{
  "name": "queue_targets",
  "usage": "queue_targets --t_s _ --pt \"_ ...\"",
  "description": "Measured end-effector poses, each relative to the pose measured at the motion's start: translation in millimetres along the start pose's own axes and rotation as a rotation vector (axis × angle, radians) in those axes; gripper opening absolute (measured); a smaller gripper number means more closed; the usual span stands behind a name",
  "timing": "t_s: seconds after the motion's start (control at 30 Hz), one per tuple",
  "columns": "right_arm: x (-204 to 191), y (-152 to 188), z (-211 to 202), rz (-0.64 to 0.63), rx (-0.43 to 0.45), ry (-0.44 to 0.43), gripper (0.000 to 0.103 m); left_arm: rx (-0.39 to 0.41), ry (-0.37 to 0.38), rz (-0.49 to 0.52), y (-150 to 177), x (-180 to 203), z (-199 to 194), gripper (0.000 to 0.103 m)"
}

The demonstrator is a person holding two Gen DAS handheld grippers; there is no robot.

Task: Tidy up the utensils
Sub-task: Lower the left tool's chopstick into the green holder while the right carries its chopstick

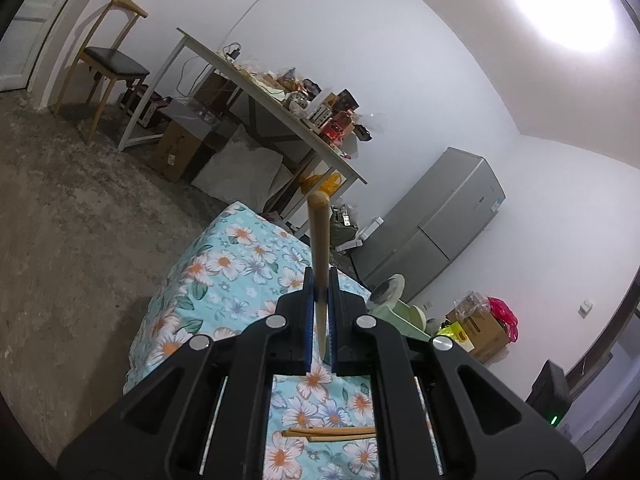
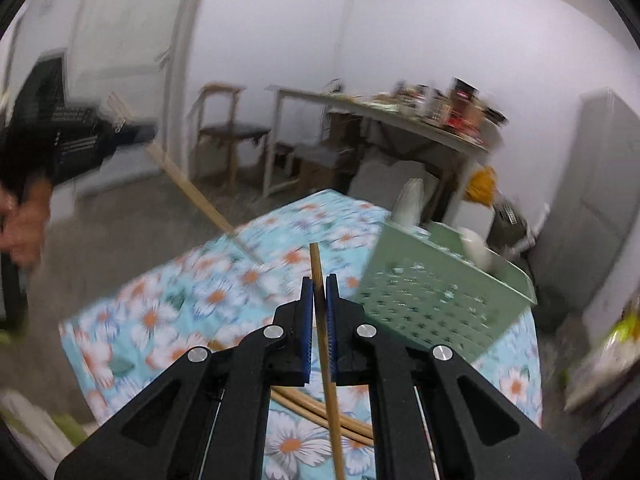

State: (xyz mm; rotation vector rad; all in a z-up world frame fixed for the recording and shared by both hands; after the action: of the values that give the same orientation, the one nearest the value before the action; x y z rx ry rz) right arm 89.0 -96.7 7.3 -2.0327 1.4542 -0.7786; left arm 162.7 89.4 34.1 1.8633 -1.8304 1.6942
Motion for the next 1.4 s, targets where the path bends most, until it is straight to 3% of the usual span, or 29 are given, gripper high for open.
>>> queue_targets --t_s 0.27,0.57,0.7,0.97,1.4 --pt "78 7 -39 0.314 0.11 -0.072 0.006 -0.005 0.072 0.103 -5 54 8 0.004" --pt "103 9 -59 0.371 0.176 -0.082 0.006 0.043 0.158 0.273 -33 143 28 0.004" --pt "107 6 -61 0.376 0.192 -0.081 0.006 0.033 0.1 0.378 -37 175 60 0.004" --pt "118 14 -54 0.409 0.19 -0.091 0.006 -0.051 0.017 0.477 -23 195 127 0.004" --pt "134 26 -42 0.454 0.172 -0.119 0.006 -0.173 -0.09 0.542 -5 197 203 0.005"
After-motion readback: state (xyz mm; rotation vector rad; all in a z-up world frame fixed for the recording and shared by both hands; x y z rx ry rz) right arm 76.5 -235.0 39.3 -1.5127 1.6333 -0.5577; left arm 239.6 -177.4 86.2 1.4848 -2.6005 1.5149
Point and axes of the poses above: each gripper's, at about its wrist camera, not at the fingertips, and z roughly the way its jaws point, x to its right, y to its underside, the point moved 10 cm from there along z, roughly the way its jaws point, and after that the axes turned 15 degrees about -x, right-handed, at the moved point
